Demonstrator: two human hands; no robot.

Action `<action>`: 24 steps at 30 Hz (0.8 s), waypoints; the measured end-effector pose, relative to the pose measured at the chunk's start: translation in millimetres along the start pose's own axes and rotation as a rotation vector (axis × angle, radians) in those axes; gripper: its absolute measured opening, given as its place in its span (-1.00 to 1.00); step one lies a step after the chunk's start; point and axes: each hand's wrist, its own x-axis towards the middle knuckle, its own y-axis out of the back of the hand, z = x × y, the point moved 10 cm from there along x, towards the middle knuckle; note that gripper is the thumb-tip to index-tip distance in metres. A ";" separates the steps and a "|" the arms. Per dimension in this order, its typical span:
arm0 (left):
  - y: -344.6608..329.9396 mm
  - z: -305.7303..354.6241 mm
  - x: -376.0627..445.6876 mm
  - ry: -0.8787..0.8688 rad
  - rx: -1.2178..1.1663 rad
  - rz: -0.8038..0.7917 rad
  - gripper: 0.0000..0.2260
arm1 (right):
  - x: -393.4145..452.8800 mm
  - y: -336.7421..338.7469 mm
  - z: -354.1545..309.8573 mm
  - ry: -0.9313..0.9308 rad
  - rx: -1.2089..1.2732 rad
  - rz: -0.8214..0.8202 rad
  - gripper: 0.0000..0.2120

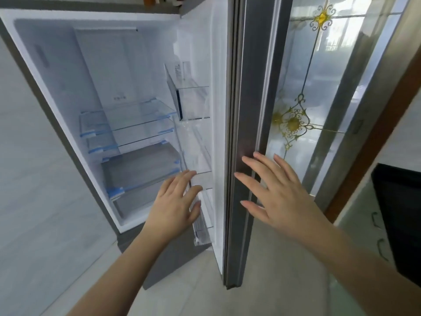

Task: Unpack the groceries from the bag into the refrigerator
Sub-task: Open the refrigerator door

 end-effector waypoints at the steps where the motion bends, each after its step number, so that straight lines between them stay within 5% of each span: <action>1: -1.3 9.0 6.0 -0.033 -0.015 0.018 -0.78 | -4.5 -0.4 6.8 -0.040 0.019 -0.007 -0.52; 12: -29.1 52.5 60.7 -0.384 -0.274 0.101 -0.68 | -2.2 -17.2 43.5 -0.368 0.104 0.038 -0.51; 17: -60.2 24.0 81.0 -0.381 -0.312 0.081 -0.59 | 28.2 -39.1 53.5 -0.532 0.120 0.036 -0.46; 24: -112.8 -23.9 149.4 -0.252 -0.223 -0.051 -0.36 | 48.2 -96.6 65.0 -0.688 0.092 -0.175 -0.39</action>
